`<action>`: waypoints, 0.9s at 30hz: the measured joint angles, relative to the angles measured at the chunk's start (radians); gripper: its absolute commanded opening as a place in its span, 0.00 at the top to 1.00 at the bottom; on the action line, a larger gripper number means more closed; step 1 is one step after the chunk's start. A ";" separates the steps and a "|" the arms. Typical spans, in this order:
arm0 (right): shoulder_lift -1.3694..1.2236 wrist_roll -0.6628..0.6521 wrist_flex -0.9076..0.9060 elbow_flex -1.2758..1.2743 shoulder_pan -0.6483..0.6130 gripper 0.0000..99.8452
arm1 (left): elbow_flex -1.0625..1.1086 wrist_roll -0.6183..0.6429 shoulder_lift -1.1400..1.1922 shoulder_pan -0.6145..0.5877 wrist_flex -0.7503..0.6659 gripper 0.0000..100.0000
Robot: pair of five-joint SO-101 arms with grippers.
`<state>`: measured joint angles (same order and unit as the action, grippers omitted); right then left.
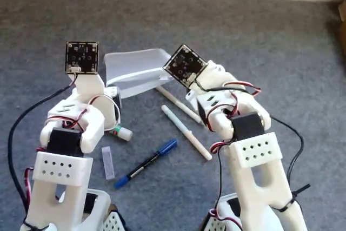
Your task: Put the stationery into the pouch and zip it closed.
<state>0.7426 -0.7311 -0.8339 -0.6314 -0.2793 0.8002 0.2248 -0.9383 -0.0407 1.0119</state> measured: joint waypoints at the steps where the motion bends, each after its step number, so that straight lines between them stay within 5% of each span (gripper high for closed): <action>1: 0.000 0.000 0.000 0.000 0.000 0.99 | 0.000 0.000 0.000 0.000 0.000 0.99; 11: 0.000 0.002 0.017 0.000 0.032 0.99 | 0.000 0.000 0.000 0.000 0.000 0.97; 15: 0.006 0.035 -0.014 0.025 -0.028 0.99 | 0.000 0.000 0.000 -0.003 0.003 0.89; 27: 0.233 0.110 -0.212 0.089 -0.193 0.99 | 0.083 -0.006 0.006 -0.011 -0.060 0.89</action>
<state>0.9759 -0.6206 -1.0457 -0.5424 -0.4726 0.8830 0.2186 -0.9321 -0.0514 0.9521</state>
